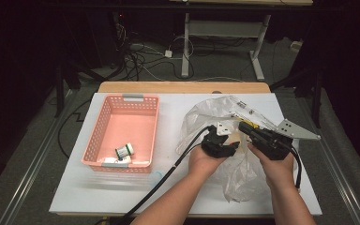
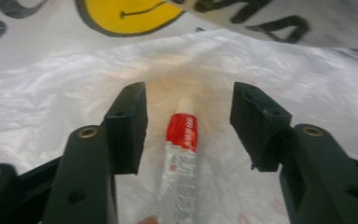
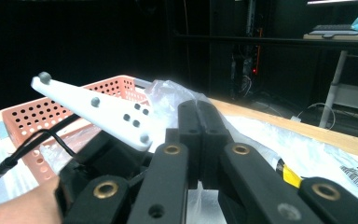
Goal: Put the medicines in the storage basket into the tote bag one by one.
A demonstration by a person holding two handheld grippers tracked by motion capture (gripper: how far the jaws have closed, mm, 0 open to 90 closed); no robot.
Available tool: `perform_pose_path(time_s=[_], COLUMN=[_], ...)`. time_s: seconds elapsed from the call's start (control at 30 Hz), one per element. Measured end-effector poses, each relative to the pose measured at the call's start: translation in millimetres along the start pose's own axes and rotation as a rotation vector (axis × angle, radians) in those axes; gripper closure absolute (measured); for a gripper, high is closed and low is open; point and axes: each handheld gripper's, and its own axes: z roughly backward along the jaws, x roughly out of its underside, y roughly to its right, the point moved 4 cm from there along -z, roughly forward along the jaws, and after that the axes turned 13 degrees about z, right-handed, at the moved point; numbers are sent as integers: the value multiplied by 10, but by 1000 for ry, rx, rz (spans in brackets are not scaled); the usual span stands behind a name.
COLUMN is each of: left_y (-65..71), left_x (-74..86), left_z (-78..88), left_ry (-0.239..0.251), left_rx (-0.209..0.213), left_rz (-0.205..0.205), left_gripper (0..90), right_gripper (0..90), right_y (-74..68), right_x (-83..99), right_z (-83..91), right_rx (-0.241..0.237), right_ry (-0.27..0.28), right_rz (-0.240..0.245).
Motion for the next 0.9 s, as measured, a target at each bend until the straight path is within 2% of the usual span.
perform_pose_path(time_s=[0.2,0.37,0.53,0.63,0.8,0.9], left_y=[49,114,132,156,172,139], left_x=[104,274,412,486,599,653], left_z=[198,360,500,595,770,890], left_ry=[1,-3,-18,-25,-26,-26], left_rx=[39,75,129,151,162,166], left_rz=[-31,-62,-32,-38,-57,-36], left_gripper=[376,288,215,171,145,84], right_gripper=[900,900,900,900,900,900], right_y=[-9,-18,-34,-46,-63,-69], right_x=[4,-1,-11,-11,-2,9], right_z=[1,2,12,12,1,-8], right_rx=[-4,-1,-3,-5,-7,-10], right_ry=[-6,-5,-6,-10,-16,-21], right_rz=[11,17,18,19,22,28])
